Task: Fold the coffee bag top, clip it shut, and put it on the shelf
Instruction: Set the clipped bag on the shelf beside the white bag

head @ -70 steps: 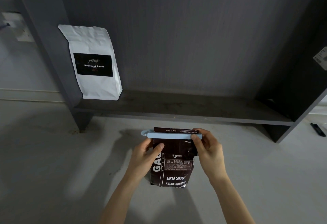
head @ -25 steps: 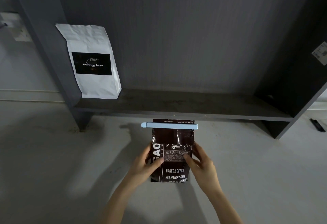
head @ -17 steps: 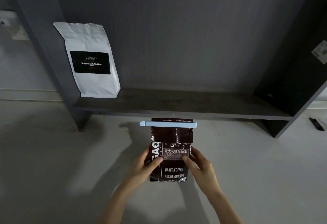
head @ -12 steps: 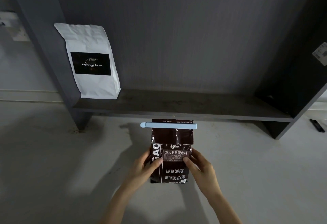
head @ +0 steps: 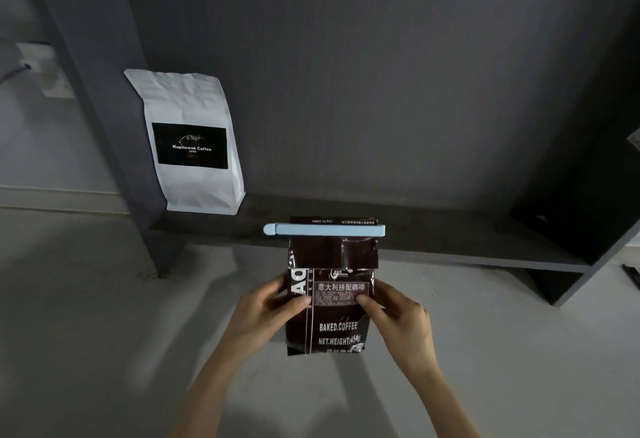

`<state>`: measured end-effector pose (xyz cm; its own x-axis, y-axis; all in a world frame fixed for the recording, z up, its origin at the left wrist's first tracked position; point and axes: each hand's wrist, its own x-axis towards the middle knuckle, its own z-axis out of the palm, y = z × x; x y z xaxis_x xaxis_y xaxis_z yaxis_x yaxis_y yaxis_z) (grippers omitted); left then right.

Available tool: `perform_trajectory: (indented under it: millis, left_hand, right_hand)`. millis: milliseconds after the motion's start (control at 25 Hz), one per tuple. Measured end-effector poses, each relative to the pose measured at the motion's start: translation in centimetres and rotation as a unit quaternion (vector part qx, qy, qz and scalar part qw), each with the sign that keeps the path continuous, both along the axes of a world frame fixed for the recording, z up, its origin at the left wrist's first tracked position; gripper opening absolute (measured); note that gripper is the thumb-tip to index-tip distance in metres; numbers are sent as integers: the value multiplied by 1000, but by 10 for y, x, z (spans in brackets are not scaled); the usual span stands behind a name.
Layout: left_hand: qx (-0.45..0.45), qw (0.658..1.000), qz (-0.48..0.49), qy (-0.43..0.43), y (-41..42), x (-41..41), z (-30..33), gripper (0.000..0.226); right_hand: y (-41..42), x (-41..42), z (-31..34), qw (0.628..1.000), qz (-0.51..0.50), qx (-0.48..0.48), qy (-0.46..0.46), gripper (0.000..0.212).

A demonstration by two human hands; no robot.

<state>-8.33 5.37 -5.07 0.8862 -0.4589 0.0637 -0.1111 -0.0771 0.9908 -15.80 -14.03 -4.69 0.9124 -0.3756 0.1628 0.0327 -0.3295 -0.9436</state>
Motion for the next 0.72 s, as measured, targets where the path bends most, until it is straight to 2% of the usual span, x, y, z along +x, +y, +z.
perform_trajectory:
  millis: [80, 480, 720]
  left_hand:
    - [-1, 999, -4, -32, 2, 11, 18, 57]
    - [4, 989, 19, -148, 10, 77, 81, 31]
    - [83, 978, 47, -188, 22, 126, 98, 28]
  right_hand:
    - [-1, 13, 17, 1000, 4, -4, -18, 25]
    - [1, 92, 73, 995, 35, -61, -75, 25]
    - [9, 140, 86, 992, 49, -80, -82, 29]
